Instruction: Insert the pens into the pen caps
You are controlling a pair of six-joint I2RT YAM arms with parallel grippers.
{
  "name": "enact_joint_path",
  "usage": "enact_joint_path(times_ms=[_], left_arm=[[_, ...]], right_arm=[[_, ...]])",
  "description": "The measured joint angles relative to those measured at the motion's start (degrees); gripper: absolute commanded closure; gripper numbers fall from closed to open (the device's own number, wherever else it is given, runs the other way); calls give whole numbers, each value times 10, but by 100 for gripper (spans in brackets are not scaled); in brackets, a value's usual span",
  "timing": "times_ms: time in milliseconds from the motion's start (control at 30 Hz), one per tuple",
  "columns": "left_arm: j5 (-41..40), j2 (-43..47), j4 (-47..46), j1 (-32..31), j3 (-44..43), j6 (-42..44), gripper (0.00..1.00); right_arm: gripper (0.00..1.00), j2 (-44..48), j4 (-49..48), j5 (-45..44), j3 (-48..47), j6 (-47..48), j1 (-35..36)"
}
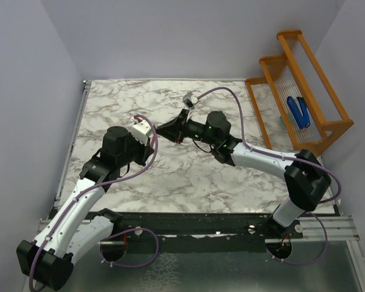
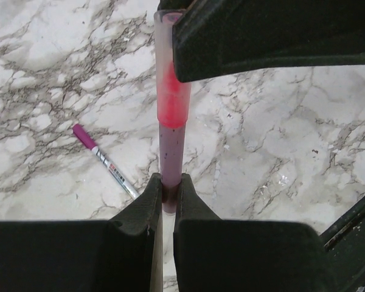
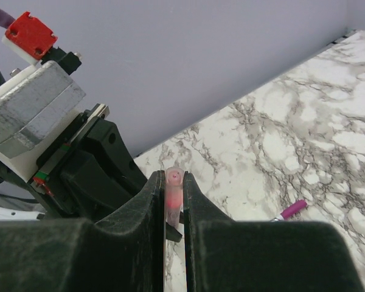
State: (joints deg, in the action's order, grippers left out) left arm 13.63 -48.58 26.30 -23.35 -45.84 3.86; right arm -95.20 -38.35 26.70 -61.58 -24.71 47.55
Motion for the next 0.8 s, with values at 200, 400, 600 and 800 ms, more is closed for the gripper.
enact_joint_path(times_ms=[200, 400, 600, 800], left_arm=[[33, 17, -52, 0, 17, -12, 100], [52, 24, -70, 11, 29, -32, 100], [99, 14, -110, 8, 41, -44, 100], [129, 8, -163, 8, 62, -80, 100]], right_arm=[[94, 34, 27, -68, 2, -7, 9], [60, 16, 87, -72, -50, -1, 11], [43, 14, 160, -74, -61, 17, -3], [33, 35, 202, -83, -55, 26, -42]])
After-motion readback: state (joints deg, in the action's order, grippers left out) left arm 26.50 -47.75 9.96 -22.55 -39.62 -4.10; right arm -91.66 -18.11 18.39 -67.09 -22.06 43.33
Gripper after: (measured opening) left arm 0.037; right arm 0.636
